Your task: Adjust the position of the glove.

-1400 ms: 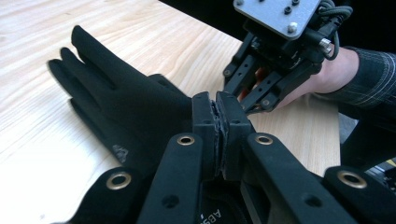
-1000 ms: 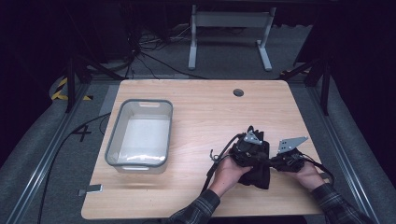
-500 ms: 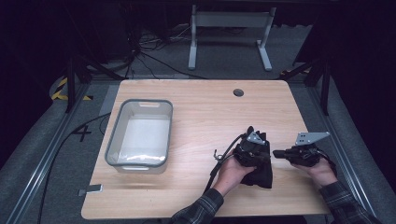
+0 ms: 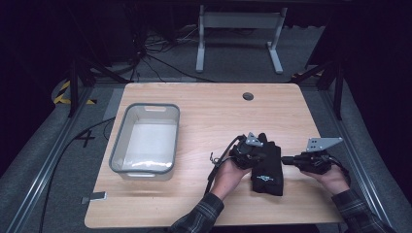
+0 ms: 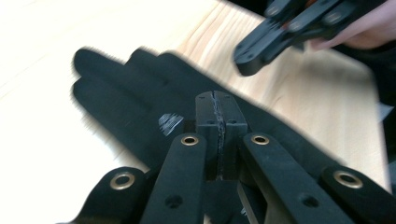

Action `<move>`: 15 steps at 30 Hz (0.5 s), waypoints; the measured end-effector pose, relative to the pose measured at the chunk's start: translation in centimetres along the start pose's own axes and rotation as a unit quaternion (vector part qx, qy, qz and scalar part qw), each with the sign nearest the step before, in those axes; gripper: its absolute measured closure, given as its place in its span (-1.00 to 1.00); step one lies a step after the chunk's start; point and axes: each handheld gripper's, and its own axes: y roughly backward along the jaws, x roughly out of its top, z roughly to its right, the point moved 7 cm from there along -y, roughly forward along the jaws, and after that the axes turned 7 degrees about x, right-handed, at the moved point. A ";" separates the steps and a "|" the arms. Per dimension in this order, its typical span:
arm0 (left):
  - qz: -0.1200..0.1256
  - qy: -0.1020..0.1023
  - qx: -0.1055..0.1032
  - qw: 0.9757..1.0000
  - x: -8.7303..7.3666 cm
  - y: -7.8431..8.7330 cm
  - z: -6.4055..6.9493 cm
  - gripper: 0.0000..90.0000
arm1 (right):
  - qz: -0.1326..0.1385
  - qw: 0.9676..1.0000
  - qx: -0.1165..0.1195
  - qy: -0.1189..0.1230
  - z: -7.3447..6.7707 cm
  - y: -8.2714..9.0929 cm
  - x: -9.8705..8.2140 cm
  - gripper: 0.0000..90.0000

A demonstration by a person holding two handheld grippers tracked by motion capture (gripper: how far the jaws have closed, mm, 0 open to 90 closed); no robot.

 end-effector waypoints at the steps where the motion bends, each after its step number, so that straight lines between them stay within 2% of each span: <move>1: -0.007 0.004 0.002 1.000 -0.4 -0.2 -0.2 1.00 | 0.000 1.000 0.000 0.000 0.0 0.0 0.0 1.00; 5: -0.022 0.010 0.001 1.000 -1.3 -1.2 -0.4 1.00 | -0.014 1.000 0.009 0.007 -0.3 -1.1 0.0 1.00; 8: -0.035 0.012 0.001 0.999 -1.8 -1.9 -0.3 1.00 | -0.019 1.000 0.001 0.011 -0.1 -1.1 -0.1 1.00; 11: -0.045 0.009 0.002 0.999 -2.1 -2.4 -0.2 1.00 | -0.022 1.000 -0.006 0.003 0.6 -0.8 -0.4 1.00; 15: -0.057 0.006 0.002 0.998 -2.6 -3.0 -0.2 1.00 | -0.043 0.999 -0.016 -0.001 1.2 -0.8 -1.3 1.00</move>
